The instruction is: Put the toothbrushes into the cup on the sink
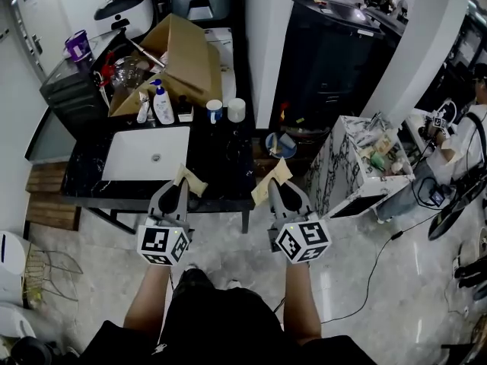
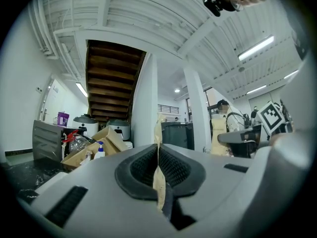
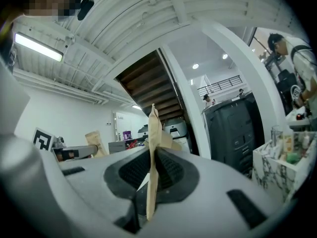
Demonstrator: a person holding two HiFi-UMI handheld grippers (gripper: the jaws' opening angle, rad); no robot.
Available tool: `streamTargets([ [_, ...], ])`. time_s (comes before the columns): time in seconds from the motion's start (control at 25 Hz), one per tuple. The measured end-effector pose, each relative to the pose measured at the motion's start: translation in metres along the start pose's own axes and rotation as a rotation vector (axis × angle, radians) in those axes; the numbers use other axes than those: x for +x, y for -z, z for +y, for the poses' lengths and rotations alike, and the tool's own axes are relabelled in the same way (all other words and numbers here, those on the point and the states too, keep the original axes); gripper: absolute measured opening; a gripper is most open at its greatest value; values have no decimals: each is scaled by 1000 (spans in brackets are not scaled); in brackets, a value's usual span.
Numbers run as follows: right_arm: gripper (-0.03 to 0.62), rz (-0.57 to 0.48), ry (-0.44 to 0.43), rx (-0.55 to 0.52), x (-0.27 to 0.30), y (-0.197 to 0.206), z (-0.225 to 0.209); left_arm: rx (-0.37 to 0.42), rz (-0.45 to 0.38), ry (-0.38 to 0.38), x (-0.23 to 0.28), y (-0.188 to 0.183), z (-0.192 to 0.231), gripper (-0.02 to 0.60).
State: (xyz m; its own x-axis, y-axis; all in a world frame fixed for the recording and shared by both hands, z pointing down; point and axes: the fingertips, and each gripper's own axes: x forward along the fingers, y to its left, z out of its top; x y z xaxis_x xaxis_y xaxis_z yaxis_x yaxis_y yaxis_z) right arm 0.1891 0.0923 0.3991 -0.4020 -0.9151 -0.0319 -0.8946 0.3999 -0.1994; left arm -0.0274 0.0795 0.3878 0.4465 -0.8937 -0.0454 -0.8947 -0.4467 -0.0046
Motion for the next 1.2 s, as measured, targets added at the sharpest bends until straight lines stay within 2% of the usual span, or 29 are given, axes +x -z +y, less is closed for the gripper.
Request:
streamTargets([
  [0.36, 34, -9, 14, 10, 8, 4, -13, 14, 17, -32, 19, 8, 6, 5],
  [0.64, 34, -2, 18, 9, 24, 10, -16, 15, 26, -10, 40, 16, 8, 5],
  [0.8, 34, 19, 12, -2, 41, 16, -16, -1, 34, -9, 57, 25, 19, 5],
  [1.2, 34, 54, 73, 1, 101, 27, -41, -31, 73, 25, 117, 48, 60, 5],
])
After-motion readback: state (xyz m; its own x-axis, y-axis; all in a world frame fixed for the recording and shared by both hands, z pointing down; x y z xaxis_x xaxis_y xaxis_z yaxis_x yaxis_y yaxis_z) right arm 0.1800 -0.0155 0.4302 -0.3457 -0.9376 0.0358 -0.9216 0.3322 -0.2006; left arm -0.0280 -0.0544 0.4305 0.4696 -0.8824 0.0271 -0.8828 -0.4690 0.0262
